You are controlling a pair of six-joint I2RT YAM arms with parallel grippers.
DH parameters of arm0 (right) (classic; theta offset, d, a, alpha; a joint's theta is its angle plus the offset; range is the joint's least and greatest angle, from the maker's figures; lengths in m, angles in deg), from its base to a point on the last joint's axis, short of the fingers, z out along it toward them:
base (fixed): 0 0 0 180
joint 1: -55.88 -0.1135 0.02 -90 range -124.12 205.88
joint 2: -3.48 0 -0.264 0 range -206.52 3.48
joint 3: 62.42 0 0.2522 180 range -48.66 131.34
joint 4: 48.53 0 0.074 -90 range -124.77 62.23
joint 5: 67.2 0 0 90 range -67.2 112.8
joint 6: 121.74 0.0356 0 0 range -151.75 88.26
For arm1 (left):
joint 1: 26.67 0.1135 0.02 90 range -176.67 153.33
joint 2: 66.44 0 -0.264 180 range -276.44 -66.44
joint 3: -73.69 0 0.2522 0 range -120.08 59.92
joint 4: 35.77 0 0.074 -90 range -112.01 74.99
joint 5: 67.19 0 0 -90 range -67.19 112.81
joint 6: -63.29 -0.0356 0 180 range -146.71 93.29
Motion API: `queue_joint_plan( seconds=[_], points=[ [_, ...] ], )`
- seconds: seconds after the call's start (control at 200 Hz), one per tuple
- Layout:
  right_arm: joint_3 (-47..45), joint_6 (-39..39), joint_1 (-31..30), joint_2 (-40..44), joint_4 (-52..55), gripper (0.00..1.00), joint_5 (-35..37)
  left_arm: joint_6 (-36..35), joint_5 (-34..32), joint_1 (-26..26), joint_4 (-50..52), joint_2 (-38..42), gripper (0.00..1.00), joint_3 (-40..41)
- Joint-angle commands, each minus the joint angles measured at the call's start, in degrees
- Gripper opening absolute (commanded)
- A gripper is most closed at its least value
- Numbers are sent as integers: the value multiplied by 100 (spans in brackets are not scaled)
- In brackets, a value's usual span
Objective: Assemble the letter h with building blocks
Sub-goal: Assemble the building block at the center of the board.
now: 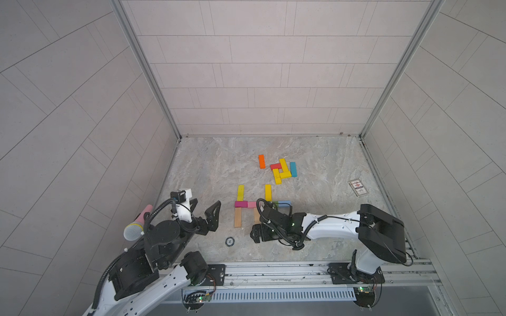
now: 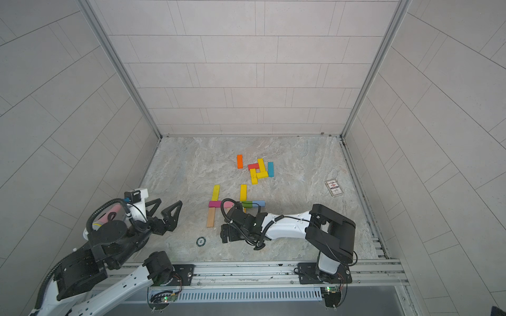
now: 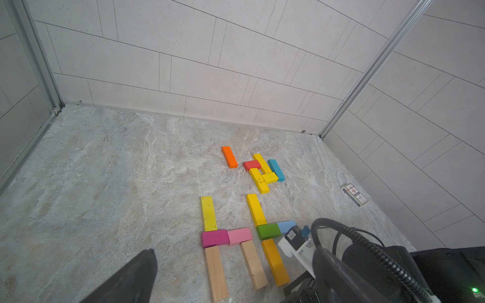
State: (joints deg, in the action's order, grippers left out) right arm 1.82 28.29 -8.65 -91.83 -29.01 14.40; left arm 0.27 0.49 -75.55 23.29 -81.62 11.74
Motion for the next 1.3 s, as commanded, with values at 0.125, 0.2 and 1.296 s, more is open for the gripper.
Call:
queue_joint_plan(
  seconds=[0.125,0.2,1.296],
  points=[
    [58,40,84,-122,102,100,155,-88,-41,44,-70,-98,100,53],
    [65,39,90,-134,106,100,146,-81,-44,45,-65,-88,100,52],
    [1074,-1679,1942,1186,1855,68,1074,-99,-23,89,-94,-152,100,72]
  ],
)
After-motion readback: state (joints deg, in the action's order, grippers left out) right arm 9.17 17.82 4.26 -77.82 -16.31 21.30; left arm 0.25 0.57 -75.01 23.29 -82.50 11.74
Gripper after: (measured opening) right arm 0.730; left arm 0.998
